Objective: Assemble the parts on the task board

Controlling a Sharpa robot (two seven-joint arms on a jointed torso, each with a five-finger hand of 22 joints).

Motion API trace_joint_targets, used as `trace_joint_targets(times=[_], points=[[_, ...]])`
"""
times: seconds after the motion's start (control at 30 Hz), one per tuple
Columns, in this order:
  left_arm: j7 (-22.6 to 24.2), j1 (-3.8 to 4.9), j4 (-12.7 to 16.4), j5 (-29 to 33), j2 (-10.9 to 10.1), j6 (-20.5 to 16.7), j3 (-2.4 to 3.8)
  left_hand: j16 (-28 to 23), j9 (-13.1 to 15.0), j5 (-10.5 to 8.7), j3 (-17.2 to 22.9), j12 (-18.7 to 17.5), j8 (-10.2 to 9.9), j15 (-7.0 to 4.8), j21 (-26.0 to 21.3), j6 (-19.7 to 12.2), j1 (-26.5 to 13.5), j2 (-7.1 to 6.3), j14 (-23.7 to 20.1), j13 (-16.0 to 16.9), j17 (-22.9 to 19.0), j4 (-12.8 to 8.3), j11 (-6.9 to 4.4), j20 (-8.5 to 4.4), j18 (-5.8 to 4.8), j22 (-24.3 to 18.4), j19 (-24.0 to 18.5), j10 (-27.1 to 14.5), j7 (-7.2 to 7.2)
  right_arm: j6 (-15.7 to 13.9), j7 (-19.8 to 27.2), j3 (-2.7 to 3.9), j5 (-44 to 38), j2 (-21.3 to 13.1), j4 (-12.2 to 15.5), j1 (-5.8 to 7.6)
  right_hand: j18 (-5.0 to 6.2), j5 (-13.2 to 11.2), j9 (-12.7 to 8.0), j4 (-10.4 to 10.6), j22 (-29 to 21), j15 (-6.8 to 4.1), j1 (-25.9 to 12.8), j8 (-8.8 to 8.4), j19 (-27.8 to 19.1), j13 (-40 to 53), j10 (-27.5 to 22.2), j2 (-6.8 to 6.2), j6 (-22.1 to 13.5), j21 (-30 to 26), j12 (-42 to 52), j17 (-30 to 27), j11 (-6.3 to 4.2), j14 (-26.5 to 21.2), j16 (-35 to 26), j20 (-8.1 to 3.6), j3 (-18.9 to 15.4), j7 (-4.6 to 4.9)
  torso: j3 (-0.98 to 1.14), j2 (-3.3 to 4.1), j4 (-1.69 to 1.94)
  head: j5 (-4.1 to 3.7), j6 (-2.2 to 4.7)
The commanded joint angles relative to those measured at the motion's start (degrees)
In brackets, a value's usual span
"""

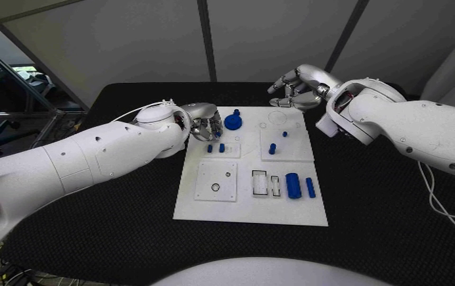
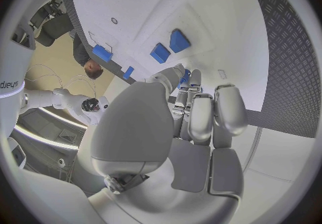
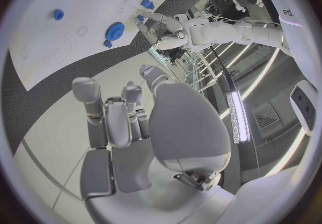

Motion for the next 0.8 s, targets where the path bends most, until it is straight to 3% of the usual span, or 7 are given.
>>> trace_joint_targets(times=[0.03, 0.47, 0.8], points=[[0.23, 0.04, -0.13, 0.09, 0.15, 1.06, -0.07, -0.13, -0.18, -0.20, 0.01, -0.49, -0.58, -0.29, -0.22, -0.21, -0.68, -0.08, 0.87, -0.09, -0.14, -0.10, 0.25, 0.21, -6.48, 1.98, 0.11, 0.09, 0.16, 0.21, 0.39, 0.03, -0.06, 0.06, -0.02, 0.11, 0.90, 0.21, -0.08, -0.09, 0.00, -0.28, -0.35, 0.26, -0.15, 0.01, -0.41, 0.38, 0.09, -0.33, -0.09, 0.08, -0.02, 2.14, -0.08, -0.32, 0.38, -0.01, 0.00, 0.02, -0.03, 0.06, -0.13], [0.79, 0.04, 0.13, 0.09, 0.56, 0.23, -0.15, 0.03, -0.21, -0.15, 0.26, -0.63, -0.69, -0.31, -0.08, -0.02, -0.60, 0.23, 0.90, -0.04, -0.03, -0.34, 0.17, 0.24, -6.51, 2.13, 0.17, 0.54, 0.13, 0.25, 0.42, 0.03, -0.06, 0.23, -0.09, 0.11, 0.90, 0.21, -0.08, -0.09, 0.00, -0.28, -0.35, 0.26, -0.15, 0.01, -0.41, 0.38, 0.09, -0.33, -0.09, 0.08, -0.02, 2.14, -0.08, -0.32, 0.38, -0.01, -0.03, 0.02, -0.02, 0.08, -0.25], [-0.24, 0.04, -0.06, 0.09, 0.67, 1.59, -0.16, -0.01, -0.48, -0.22, 0.00, -1.21, -1.36, -0.16, -0.28, -0.70, -1.28, -0.13, 0.80, -0.08, -0.35, -0.35, 0.42, 0.33, -6.48, 2.10, 0.09, 0.37, 0.43, 0.28, 0.40, 0.03, -0.06, 0.23, -0.12, 0.11, 0.90, 0.21, -0.08, -0.09, 0.00, -0.28, -0.35, 0.26, -0.15, 0.01, -0.41, 0.38, 0.09, -0.33, -0.09, 0.08, -0.02, 2.14, -0.08, -0.32, 0.38, -0.01, 0.04, -0.03, 0.01, 0.01, -0.29]])
